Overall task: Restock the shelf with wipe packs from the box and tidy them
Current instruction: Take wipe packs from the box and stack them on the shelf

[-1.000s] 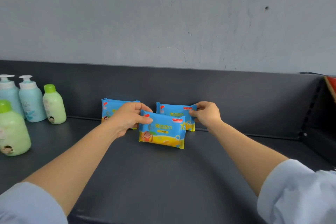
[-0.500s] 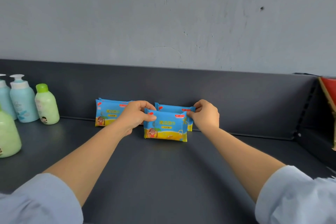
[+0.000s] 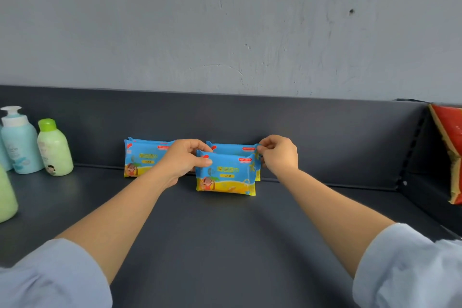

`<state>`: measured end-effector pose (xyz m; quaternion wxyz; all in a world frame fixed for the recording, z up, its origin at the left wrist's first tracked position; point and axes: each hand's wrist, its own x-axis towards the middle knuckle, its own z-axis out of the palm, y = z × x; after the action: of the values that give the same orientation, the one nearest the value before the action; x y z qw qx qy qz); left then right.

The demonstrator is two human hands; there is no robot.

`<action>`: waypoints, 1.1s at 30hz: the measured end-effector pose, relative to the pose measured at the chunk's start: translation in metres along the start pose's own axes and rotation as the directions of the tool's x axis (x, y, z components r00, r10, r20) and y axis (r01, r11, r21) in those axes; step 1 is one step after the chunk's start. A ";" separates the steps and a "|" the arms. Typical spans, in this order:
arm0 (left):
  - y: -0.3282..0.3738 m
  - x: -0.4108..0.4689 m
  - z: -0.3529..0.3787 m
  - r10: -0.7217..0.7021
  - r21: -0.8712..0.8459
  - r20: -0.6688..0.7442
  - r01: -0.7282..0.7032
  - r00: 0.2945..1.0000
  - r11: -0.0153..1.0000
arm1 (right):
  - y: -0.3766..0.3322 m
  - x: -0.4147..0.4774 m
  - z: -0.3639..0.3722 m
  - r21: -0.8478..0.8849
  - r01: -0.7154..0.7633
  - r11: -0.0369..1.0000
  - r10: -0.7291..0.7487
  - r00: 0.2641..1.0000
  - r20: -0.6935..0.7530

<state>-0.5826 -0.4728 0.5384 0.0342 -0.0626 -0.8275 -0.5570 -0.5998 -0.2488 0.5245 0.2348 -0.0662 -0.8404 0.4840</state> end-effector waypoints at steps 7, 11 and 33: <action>-0.004 0.008 0.003 0.023 0.021 -0.020 -0.022 1.000 1.000 | 0.003 0.000 0.001 0.002 -0.057 0.998 0.057 0.998 -0.029; -0.006 0.013 0.007 0.057 0.038 -0.077 -0.054 0.995 0.998 | 0.003 -0.001 0.002 -0.015 -0.055 0.998 0.054 0.998 -0.029; -0.019 0.021 0.026 0.020 0.423 -0.100 0.024 0.995 0.906 | 0.008 -0.014 -0.008 -0.043 -0.104 0.994 0.109 0.981 0.161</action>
<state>-0.6062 -0.4539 0.5137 0.0884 -0.0244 -0.9259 -0.3664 -0.5846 -0.2432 0.5168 0.1378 -0.0752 -0.8601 0.4853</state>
